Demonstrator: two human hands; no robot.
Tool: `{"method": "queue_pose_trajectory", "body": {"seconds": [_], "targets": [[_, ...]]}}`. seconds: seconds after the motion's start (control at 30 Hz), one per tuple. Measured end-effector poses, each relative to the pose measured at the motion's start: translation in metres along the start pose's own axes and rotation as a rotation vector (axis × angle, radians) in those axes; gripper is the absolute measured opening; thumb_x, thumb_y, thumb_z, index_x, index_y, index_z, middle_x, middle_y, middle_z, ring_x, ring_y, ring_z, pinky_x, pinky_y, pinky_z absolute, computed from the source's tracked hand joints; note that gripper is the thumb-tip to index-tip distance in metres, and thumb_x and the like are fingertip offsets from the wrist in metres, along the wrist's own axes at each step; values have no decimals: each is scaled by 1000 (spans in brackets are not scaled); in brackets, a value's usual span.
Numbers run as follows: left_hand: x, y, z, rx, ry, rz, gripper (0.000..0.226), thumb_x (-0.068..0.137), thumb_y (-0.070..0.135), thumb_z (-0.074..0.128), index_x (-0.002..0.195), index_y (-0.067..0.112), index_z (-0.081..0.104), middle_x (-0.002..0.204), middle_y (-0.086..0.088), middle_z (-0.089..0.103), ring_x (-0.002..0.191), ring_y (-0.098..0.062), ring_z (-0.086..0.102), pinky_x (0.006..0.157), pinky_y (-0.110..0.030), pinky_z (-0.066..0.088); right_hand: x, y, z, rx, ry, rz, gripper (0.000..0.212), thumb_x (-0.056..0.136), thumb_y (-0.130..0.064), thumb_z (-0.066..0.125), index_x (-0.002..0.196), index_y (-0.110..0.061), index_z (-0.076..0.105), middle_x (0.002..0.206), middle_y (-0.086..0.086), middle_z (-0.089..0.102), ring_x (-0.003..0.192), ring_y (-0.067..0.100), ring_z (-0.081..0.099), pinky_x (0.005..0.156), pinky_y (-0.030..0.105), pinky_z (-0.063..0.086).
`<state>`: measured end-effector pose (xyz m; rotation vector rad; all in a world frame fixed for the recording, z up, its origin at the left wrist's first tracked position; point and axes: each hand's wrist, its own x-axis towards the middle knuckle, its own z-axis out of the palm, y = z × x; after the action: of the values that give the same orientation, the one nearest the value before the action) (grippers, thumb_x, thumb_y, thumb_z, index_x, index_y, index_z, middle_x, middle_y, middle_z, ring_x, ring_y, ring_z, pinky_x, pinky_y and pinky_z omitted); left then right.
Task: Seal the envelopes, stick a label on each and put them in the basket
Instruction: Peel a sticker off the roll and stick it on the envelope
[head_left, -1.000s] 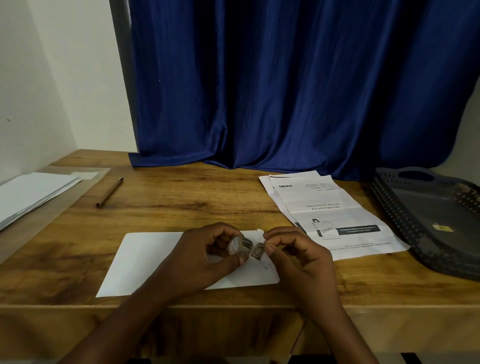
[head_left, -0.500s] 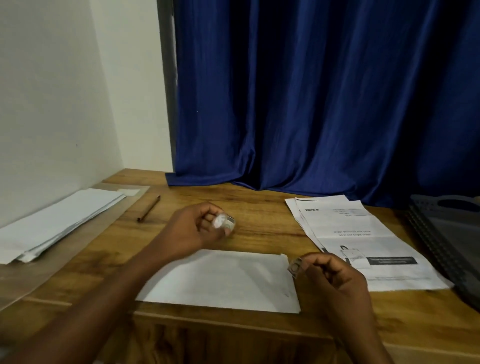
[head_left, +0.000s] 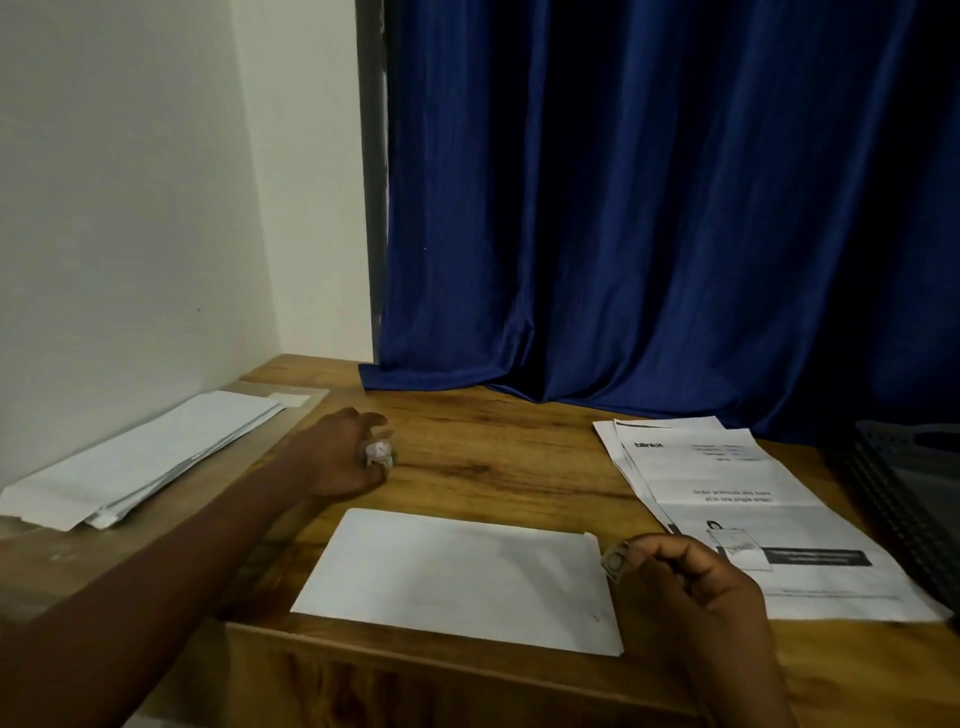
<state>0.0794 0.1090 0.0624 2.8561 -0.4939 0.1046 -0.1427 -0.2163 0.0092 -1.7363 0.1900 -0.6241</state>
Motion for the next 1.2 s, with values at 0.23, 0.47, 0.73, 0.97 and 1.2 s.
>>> {"method": "queue_pose_trajectory", "body": {"seconds": [0.23, 0.47, 0.73, 0.97, 1.2], "targets": [[-62, 98, 38, -278, 72, 460, 53, 84, 60, 67, 133, 42, 58, 135, 22, 53, 126, 4, 44, 107, -21, 38, -1, -3, 2, 130, 17, 79, 14, 87, -14, 74, 83, -26, 80, 84, 3, 79, 80, 19, 75, 71, 33, 61], [-94, 130, 88, -286, 126, 509, 60, 86, 76, 46, 137, 46, 50, 139, 31, 44, 128, 9, 33, 112, -20, 27, 8, -7, -8, 27, -155, 162, 8, 87, -22, 74, 90, -22, 81, 92, 2, 79, 91, 16, 74, 84, 30, 55], [-100, 131, 87, -280, 164, 511, 65, 87, 75, 43, 144, 45, 30, 144, 22, 44, 130, 0, 39, 109, -19, 27, 55, -21, 12, -338, -436, 113, 9, 90, -21, 73, 86, -22, 81, 87, -4, 79, 79, 11, 72, 67, 15, 51], [-99, 133, 86, -273, 153, 525, 53, 89, 71, 43, 136, 45, 42, 139, 23, 47, 128, 1, 39, 110, -21, 28, 76, -19, 26, -450, -546, 112, 7, 89, -18, 74, 88, -17, 81, 86, 6, 79, 87, 32, 72, 79, 40, 58], [-97, 132, 87, -253, 85, 541, 57, 92, 68, 37, 145, 49, 42, 140, 24, 42, 130, 1, 31, 115, -27, 24, 79, -16, 27, -509, -577, 87, 7, 89, -17, 75, 89, -17, 81, 88, 7, 79, 94, 36, 70, 88, 50, 56]]}}
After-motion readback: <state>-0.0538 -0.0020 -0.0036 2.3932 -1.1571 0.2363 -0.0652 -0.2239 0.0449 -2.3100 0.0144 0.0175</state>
